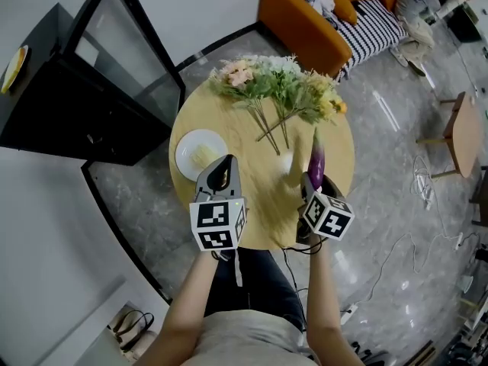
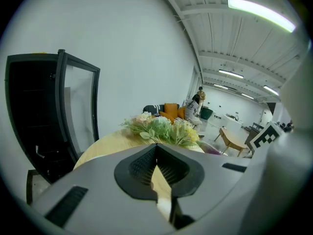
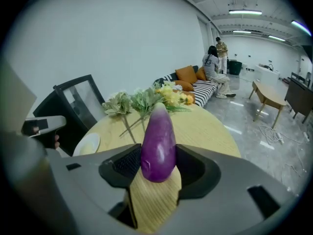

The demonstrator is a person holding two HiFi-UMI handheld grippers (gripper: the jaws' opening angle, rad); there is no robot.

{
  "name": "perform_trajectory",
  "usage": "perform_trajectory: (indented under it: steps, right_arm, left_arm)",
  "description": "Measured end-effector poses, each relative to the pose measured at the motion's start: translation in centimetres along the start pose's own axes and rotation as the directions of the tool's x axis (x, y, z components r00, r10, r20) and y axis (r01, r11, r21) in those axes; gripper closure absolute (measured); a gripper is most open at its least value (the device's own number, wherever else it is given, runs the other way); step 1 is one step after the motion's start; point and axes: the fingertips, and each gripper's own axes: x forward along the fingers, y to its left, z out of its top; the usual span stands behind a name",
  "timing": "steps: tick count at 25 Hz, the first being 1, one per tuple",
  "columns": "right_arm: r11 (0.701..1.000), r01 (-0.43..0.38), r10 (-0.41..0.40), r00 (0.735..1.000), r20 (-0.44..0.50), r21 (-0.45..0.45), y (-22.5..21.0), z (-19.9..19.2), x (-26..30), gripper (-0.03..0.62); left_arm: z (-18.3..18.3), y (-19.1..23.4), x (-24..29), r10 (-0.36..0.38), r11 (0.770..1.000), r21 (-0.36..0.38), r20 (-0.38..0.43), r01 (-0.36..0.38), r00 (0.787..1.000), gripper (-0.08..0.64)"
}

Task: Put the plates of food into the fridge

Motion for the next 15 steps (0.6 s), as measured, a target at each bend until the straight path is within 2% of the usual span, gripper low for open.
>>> perform_trajectory:
  steps: [3, 6, 11, 15]
  right_arm:
    - [0.996, -0.081, 0.081, 0.997, -0.001, -0.047, 3.2, 0.9, -0.1, 0.362]
    - [0.978, -0.176, 0.175, 0.984, -0.017, -0.109, 7.1, 1.6, 0.1, 0.362]
    - [0.917, -0.338, 0.331, 0.941, -0.07, -0.21, 14.6, 2.0, 0.3, 0.362]
    - [0.859, -0.428, 0.414, 0.904, -0.111, -0.281, 20.2, 1.9, -0.1, 0.362]
  left_arm:
    - [0.4, 0.7, -1.1, 0.04, 0.999, -0.021, 0.022, -0.039, 0.999, 0.552]
    - [0.8, 1.9, -2.5, 0.093, 0.995, -0.04, 0.045, -0.092, 0.995, 0.552]
    - [1.1, 6.1, -6.0, 0.227, 0.971, -0.092, 0.081, -0.22, 0.97, 0.552]
    - [1.5, 10.0, -9.7, 0.335, 0.938, -0.139, 0.117, -0.319, 0.935, 0.552]
